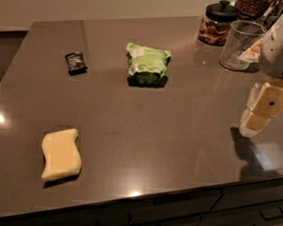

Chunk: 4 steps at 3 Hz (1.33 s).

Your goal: Move sponge near green rice chip bag

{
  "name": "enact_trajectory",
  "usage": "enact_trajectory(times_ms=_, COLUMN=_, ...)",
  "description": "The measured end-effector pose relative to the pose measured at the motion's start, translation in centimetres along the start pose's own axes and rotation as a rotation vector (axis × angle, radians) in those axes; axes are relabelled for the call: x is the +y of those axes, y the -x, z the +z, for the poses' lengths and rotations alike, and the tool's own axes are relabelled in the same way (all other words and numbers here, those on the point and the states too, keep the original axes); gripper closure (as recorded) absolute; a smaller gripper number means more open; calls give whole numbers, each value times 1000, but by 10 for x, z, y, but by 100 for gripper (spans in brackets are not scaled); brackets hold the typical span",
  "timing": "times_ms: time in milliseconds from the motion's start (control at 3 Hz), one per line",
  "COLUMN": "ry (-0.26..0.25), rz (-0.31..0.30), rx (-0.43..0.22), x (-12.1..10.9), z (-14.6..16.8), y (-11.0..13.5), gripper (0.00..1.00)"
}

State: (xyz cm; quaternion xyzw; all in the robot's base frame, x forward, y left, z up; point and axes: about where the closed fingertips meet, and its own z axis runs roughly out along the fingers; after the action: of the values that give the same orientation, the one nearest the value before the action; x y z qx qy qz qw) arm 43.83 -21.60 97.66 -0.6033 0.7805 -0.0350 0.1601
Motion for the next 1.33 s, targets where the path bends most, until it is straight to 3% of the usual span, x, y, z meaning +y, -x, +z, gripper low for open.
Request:
enact_trajectory(times_ms=333, ry=-2, rz=0, rx=-1, x=0, z=0, y=1, gripper=0)
enact_trajectory(times_ms=667, ry=23, rz=2, rx=-65, x=15, z=11, y=25, gripper=0)
enact_trajectory(times_ms=1000, ry=71, rz=-24, rx=-170, x=43, z=30, y=68, gripper=0)
enact_trajectory(times_ms=1333, ry=149, rz=-62, rx=-351, x=77, z=58, y=132, gripper=0)
